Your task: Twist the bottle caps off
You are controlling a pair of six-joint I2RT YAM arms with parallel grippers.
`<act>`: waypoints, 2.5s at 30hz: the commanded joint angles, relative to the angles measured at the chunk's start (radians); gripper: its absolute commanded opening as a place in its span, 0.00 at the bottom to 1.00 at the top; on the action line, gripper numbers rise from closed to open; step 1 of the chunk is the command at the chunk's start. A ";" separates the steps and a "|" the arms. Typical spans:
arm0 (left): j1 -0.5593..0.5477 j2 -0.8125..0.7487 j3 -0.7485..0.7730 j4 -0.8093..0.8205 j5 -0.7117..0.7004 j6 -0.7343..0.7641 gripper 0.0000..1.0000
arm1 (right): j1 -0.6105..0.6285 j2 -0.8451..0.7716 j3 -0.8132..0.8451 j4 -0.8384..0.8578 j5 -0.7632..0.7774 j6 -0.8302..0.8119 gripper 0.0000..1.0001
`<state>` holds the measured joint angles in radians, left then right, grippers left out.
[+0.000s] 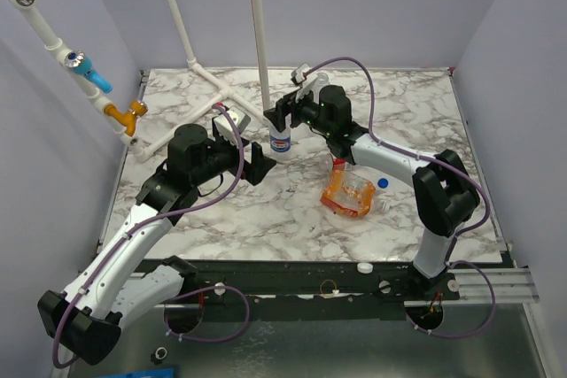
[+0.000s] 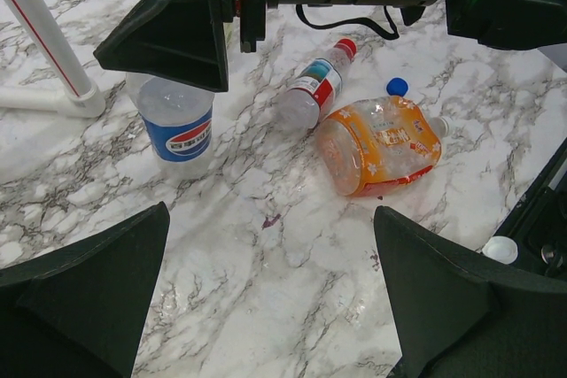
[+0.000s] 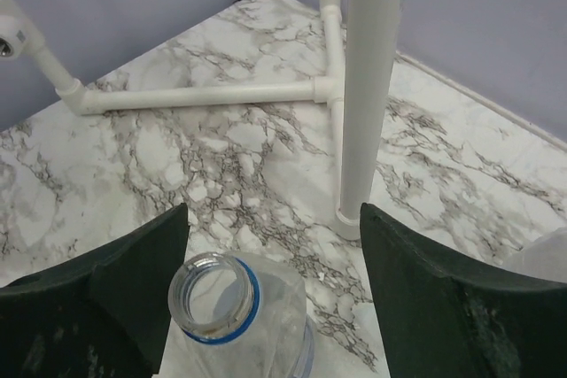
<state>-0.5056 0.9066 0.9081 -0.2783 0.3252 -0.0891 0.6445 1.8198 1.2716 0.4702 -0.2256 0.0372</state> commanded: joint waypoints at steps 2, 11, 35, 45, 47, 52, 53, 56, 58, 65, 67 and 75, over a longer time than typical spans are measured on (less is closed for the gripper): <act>0.002 -0.011 0.035 0.014 0.015 0.006 0.99 | 0.015 0.003 0.083 -0.077 0.016 -0.025 0.85; 0.002 -0.003 0.044 0.014 0.015 0.005 0.99 | 0.015 -0.059 0.133 -0.150 0.060 -0.015 1.00; 0.002 0.019 0.089 0.011 0.016 0.047 0.99 | -0.178 -0.331 0.032 -0.992 0.485 0.776 1.00; 0.002 0.027 0.095 0.000 0.042 0.040 0.99 | -0.280 -0.208 0.008 -1.175 0.532 1.002 1.00; 0.002 0.030 0.097 -0.002 0.050 0.034 0.99 | -0.299 -0.206 -0.027 -1.113 0.525 1.010 1.00; 0.002 0.029 0.101 -0.008 0.057 0.029 0.99 | -0.361 -0.154 -0.049 -1.058 0.492 1.051 1.00; 0.002 0.029 0.102 -0.010 0.058 0.030 0.99 | -0.370 -0.135 -0.044 -1.064 0.492 1.059 0.99; 0.002 0.031 0.101 -0.012 0.060 0.030 0.99 | -0.379 -0.095 -0.036 -1.046 0.493 1.065 0.99; 0.002 0.034 0.103 -0.012 0.062 0.030 0.99 | -0.382 -0.058 -0.026 -1.043 0.495 1.076 0.98; 0.002 0.038 0.104 -0.012 0.072 0.026 0.99 | -0.382 0.032 -0.011 -1.024 0.503 1.126 0.96; 0.002 0.037 0.104 -0.012 0.073 0.025 0.99 | -0.385 0.055 -0.007 -1.005 0.506 1.131 0.96; 0.002 0.029 0.100 -0.012 0.079 0.035 0.99 | -0.402 0.123 0.010 -0.974 0.509 1.132 0.83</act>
<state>-0.5056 0.9436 0.9867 -0.2825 0.3775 -0.0563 0.2554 1.8984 1.2747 -0.5266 0.2581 1.1442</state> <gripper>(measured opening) 0.987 0.869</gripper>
